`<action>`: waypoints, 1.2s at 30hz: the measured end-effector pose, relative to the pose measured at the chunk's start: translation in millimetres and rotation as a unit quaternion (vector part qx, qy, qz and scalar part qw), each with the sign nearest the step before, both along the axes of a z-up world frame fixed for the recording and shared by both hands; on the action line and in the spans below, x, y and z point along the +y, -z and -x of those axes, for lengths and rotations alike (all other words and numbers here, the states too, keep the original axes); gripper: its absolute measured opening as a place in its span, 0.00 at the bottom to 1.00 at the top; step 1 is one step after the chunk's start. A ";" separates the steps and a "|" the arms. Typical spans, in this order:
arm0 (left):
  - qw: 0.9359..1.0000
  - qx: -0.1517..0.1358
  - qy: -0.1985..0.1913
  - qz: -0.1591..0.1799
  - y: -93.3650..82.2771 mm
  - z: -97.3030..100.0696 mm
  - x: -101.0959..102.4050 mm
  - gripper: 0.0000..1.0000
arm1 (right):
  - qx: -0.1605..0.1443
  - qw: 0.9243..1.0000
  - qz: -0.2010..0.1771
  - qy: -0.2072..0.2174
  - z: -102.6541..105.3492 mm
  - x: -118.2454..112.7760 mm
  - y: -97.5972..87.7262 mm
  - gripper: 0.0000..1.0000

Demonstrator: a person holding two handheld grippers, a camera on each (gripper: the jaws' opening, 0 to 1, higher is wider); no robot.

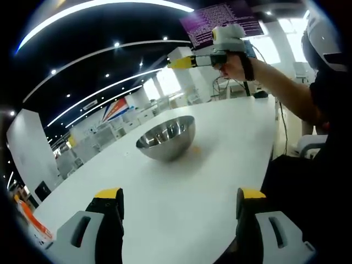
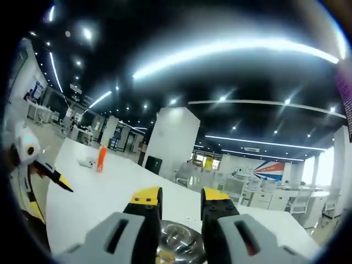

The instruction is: Pick up the QQ candy scattered on the table and place it into the stainless steel bowl on the table

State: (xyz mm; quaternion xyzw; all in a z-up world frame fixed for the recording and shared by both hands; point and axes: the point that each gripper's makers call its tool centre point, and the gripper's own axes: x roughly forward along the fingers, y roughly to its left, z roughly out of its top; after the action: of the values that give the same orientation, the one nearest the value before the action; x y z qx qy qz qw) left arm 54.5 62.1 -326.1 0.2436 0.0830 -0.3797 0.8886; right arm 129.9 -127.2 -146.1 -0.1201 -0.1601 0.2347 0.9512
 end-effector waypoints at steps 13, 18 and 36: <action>1.000 -0.004 0.000 -0.001 -3.5 1.2 -0.4 0.85 | 0.002 0.997 0.063 -0.036 41.5 41.6 26.0 0.29; 1.000 -0.005 0.004 -0.003 -4.1 2.5 -2.2 0.85 | 0.046 0.997 0.056 -0.036 37.7 38.5 61.1 0.29; 1.000 -0.002 0.003 -0.001 -1.6 4.2 -1.5 0.85 | 0.178 0.980 0.087 0.015 2.3 30.1 219.2 0.29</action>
State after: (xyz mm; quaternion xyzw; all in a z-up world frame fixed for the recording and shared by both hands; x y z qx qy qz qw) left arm 50.4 60.5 -324.6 0.2454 0.0804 -0.3816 0.8876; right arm 127.6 -97.1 -365.4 -0.1613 0.0345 0.2510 0.9538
